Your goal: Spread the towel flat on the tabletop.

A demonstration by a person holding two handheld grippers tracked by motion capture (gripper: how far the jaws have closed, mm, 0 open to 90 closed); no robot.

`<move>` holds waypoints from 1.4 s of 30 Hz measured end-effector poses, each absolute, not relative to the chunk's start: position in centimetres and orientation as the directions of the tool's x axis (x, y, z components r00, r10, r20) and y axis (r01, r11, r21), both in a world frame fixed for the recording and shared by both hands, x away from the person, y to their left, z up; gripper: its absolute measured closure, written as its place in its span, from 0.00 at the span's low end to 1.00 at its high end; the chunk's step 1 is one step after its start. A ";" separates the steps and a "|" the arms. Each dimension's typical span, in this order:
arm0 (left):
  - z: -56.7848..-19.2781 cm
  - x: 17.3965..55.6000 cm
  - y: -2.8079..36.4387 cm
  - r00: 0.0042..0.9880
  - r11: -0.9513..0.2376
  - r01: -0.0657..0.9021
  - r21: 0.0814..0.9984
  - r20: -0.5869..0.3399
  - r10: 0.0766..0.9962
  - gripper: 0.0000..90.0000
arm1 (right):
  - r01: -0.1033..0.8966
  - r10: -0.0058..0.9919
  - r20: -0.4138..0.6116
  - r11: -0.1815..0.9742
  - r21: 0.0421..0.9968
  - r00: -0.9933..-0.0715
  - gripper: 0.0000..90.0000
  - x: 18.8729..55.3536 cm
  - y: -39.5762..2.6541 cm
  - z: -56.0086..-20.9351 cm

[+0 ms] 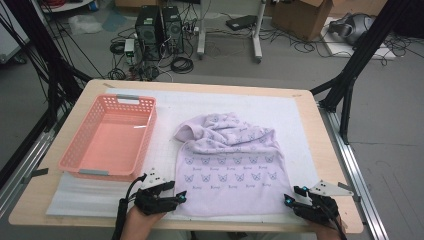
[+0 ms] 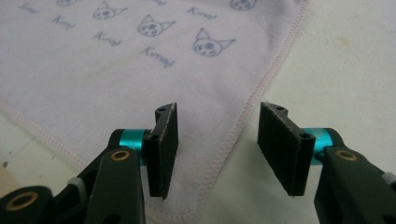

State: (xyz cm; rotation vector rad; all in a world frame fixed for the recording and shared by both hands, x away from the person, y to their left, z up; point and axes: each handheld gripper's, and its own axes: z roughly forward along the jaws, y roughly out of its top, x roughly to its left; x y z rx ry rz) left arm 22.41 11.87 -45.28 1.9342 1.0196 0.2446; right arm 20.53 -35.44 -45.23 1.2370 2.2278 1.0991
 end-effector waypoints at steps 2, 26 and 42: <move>-45.3 22.3 11.8 0.642 -0.254 0.549 0.796 -0.207 0.738 0.44 | 0.537 0.834 0.004 0.351 0.767 -0.551 0.55 20.3 -35.1 -45.2; -44.3 18.8 14.1 0.631 -0.263 0.548 0.794 -0.186 0.753 0.98 | 0.544 0.799 0.017 0.394 0.741 -0.602 0.95 16.8 -34.1 -43.7; -44.5 19.1 14.7 0.619 -0.195 0.528 0.827 -0.216 0.755 0.53 | 0.520 0.815 0.028 0.342 0.783 -0.578 0.64 15.3 -33.6 -42.4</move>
